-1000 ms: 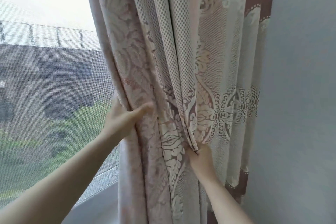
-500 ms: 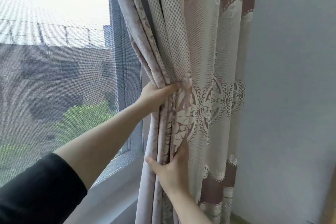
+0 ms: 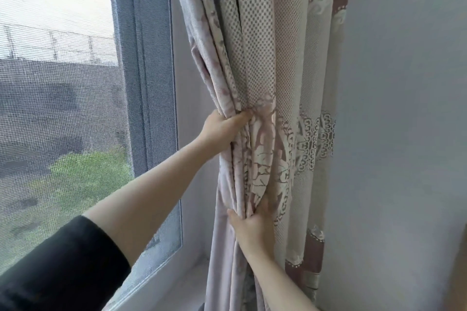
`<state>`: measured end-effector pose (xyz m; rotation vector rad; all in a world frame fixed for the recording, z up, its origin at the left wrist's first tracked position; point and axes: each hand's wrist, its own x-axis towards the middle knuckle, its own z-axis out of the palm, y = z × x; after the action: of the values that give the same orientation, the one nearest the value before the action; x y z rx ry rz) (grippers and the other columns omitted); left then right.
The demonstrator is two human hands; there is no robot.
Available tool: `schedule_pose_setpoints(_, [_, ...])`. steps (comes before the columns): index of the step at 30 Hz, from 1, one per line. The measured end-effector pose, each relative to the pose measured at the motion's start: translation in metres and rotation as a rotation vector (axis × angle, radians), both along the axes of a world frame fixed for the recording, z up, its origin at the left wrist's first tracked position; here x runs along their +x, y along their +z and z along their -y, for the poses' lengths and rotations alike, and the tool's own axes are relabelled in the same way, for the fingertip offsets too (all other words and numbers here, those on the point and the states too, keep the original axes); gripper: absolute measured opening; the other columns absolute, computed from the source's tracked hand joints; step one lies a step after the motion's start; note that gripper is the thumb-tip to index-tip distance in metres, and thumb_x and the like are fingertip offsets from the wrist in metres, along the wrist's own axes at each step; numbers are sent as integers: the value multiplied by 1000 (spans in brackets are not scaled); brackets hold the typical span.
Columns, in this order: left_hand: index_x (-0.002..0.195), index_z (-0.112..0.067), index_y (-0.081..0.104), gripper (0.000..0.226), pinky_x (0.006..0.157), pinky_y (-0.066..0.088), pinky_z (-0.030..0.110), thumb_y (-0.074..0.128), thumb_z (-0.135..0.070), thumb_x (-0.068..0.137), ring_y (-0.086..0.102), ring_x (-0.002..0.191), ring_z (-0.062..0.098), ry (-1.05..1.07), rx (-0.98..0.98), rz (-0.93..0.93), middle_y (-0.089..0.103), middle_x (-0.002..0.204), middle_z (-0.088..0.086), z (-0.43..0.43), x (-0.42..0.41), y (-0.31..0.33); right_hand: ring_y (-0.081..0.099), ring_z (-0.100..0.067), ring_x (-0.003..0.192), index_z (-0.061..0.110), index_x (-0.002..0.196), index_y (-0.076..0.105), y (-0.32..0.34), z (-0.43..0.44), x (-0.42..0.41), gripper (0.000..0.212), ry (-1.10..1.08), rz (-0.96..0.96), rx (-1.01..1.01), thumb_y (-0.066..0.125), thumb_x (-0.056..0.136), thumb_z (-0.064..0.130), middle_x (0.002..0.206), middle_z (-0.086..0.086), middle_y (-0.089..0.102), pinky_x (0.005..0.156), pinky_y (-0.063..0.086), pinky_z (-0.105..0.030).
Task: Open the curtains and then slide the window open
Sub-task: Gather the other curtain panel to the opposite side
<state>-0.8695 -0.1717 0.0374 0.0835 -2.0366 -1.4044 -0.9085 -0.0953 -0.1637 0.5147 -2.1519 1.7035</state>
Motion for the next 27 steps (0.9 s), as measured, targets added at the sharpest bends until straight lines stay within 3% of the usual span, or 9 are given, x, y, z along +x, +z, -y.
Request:
schedule_pose_setpoints(4, [113,-26,61,31,81,48,23,63,-36,84,62,101,14,-71,16,1,66,113,-3,5,-32,0,62,-27,111,14,136,42,5,1,-32,73,-32,3,16,78,75,28,107,17,54,87,52,-32])
schedule_pose_setpoints(7, [103,-36,58,20,91,48,30,63,-33,85,60,105,16,-102,-13,-44,65,112,-5,-1,-54,-1,59,-15,112,15,146,32,3,-3,-52,81,-27,58,13,76,79,27,117,17,47,86,44,-20])
schedule_pose_setpoints(11, [88,-37,54,11,71,44,15,61,-28,87,56,85,1,-163,1,-61,59,88,-21,-9,-83,-2,64,-16,91,21,146,31,-1,-10,-83,84,-53,108,16,76,77,38,110,7,62,67,45,-19])
schedule_pose_setpoints(13, [78,-39,52,18,70,43,15,60,-26,87,54,80,-2,-179,-10,-57,56,84,-22,-13,-99,0,62,-14,99,21,146,34,2,-12,-99,85,-56,110,22,76,76,43,117,7,61,76,46,-24])
schedule_pose_setpoints(17, [73,-39,53,20,70,44,14,60,-26,87,53,77,-5,-157,8,-48,58,82,-19,-12,-130,1,58,-19,121,29,141,41,7,-16,-125,95,-56,92,34,63,58,72,132,8,60,96,50,-38])
schedule_pose_setpoints(19, [75,-37,55,18,68,44,12,61,-25,87,54,78,-4,-144,22,-60,59,83,-19,-12,-146,1,58,-19,121,28,139,41,9,-17,-141,88,-32,106,46,65,62,65,130,8,62,97,49,-37])
schedule_pose_setpoints(22, [88,-30,59,6,64,45,7,63,-26,86,56,83,0,-114,53,-73,60,88,-17,-16,-170,3,61,-21,117,23,134,46,8,-22,-170,67,-12,100,54,74,74,35,122,5,66,93,49,-32])
schedule_pose_setpoints(24, [102,-26,61,17,64,46,5,64,-29,86,57,86,0,-108,65,-78,63,95,-14,-19,-183,4,62,-23,115,20,132,48,9,-24,-187,63,-4,86,60,76,76,27,119,2,68,89,49,-30])
schedule_pose_setpoints(27, [119,-23,60,36,74,44,14,64,-32,85,59,95,5,-78,52,-94,64,111,-8,-31,-215,6,62,-23,115,17,133,48,13,-36,-222,63,30,52,62,75,77,27,121,0,68,88,49,-27])
